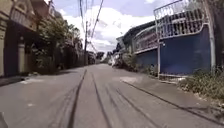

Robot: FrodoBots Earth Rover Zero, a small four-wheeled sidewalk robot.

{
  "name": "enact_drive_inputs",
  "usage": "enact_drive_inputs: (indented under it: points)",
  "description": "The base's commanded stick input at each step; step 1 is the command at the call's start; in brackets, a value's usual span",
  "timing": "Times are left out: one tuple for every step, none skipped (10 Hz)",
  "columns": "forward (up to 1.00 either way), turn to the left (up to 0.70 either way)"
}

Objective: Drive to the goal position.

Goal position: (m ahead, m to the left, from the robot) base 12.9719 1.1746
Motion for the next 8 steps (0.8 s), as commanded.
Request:
enact_drive_inputs:
  points:
    - [1.00, 0.00]
    - [1.00, 0.00]
    - [1.00, 0.00]
    - [1.00, 0.00]
    - [1.00, 0.00]
    - [1.00, 0.00]
    - [1.00, 0.00]
    - [1.00, 0.00]
